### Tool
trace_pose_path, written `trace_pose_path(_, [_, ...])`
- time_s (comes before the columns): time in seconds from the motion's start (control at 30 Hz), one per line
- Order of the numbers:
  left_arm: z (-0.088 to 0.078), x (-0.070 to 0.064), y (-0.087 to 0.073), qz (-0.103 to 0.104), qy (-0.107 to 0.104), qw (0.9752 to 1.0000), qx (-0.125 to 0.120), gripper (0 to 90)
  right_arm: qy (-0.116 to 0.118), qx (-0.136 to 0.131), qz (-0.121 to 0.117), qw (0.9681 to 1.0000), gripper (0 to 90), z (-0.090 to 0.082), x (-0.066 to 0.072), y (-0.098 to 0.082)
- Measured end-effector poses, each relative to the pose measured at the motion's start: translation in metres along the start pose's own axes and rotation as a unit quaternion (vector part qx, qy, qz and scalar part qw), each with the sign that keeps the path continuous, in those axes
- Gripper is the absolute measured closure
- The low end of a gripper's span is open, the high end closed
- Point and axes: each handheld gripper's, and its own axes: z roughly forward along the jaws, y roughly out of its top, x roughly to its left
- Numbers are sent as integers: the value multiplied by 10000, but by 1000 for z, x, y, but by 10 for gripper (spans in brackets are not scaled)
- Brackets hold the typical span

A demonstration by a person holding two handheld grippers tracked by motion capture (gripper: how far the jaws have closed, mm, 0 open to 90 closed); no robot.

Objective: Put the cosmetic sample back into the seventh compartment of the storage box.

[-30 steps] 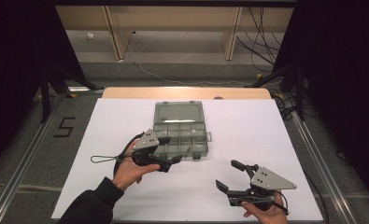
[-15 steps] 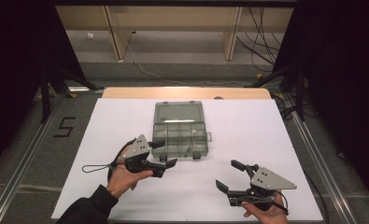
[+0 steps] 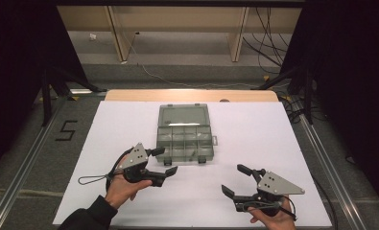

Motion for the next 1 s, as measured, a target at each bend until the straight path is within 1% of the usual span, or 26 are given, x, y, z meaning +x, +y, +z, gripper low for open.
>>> trace_pose_path(0.03, [-1, -1, -1, -29, 0, 10000, -22, 188, 19, 80, 72, 9999, 184, -1, 1, 0])
trace_pose_path(0.07, [-1, -1, -1, -57, -32, 10000, -70, 182, 24, 83, 81, 9999, 184, -1, 1, 0])
trace_pose_path(0.1, [-3, -1, -1, -4, -19, 10000, -62, 180, 24, 85, 82, 9999, 184, -1, 1, 0])
trace_pose_path(0.13, [-4, -2, -1, -14, -8, 10000, -74, 179, 6, -114, -27, 9999, 184, 1, 0, 0])
trace_pose_path(0.2, [-6, -3, -2, -30, 6, 9999, -120, 169, 77, -23, 137, 9999, 184, 1, 2, -1])
trace_pose_path(0.23, [-7, -3, -3, -43, -13, 9999, -158, 169, -9, -14, -33, 10000, 184, 0, 0, 0])
trace_pose_path(0.27, [-8, -4, -3, -36, -16, 9999, -163, 169, -8, -10, -28, 10000, 184, 0, 0, 0])
trace_pose_path(0.3, [-9, -5, -4, -88, 1, 9998, -199, 169, 2, -2, -5, 10000, 184, 0, 0, 0])
trace_pose_path(0.33, [-10, -5, -4, -31, -10, 9998, -199, 169, -9, -12, -25, 10000, 184, 0, 0, 0])
trace_pose_path(0.43, [-14, -7, -6, -48, -8, 9997, -222, 169, -9, -14, -30, 10000, 184, 0, 0, 0])
trace_pose_path(0.47, [-14, -7, -7, -77, -37, 9996, -258, 169, -9, -15, -29, 10000, 184, 0, 0, 0])
trace_pose_path(0.5, [-16, -8, -8, -44, 14, 9998, -217, 169, -9, -15, -32, 10000, 184, 0, 0, 0])
trace_pose_path(0.6, [-18, -9, -10, -85, -5, 9997, -248, 169, -10, -14, -31, 10000, 184, 0, 0, 0])
trace_pose_path(0.63, [-20, -9, -10, -67, 45, 9998, -203, 169, 6, 6, 13, 10000, 184, 0, 0, 0])
trace_pose_path(0.7, [-22, -9, -11, -74, 59, 9996, -265, 169, 0, 0, -2, 10000, 184, 0, 0, 0])
trace_pose_path(0.73, [-23, -9, -11, -55, 78, 9997, -245, 169, 0, 2, 0, 10000, 184, -1, 0, 0])
trace_pose_path(0.77, [-24, -9, -11, -37, 33, 9996, -268, 169, 10, 9, 23, 10000, 183, -1, 0, 0])
trace_pose_path(0.8, [-25, -10, -12, -101, 82, 9996, -246, 169, 12, 11, 21, 10000, 183, -1, 0, 0])
trace_pose_path(0.83, [-26, -10, -12, -81, 77, 9996, -244, 168, 15, 10, 14, 10000, 184, -1, 0, 0])
trace_pose_path(0.87, [-27, -10, -12, -115, 97, 9995, -263, 168, 17, 10, 16, 10000, 184, -1, 1, 0])
trace_pose_path(0.9, [-28, -10, -12, -82, 91, 9996, -256, 168, 16, 9, 13, 10000, 183, -1, 0, 0])
trace_pose_path(1.0, [-30, -11, -13, -76, 121, 9995, -290, 168, 15, 12, 15, 10000, 183, -1, 1, 0])
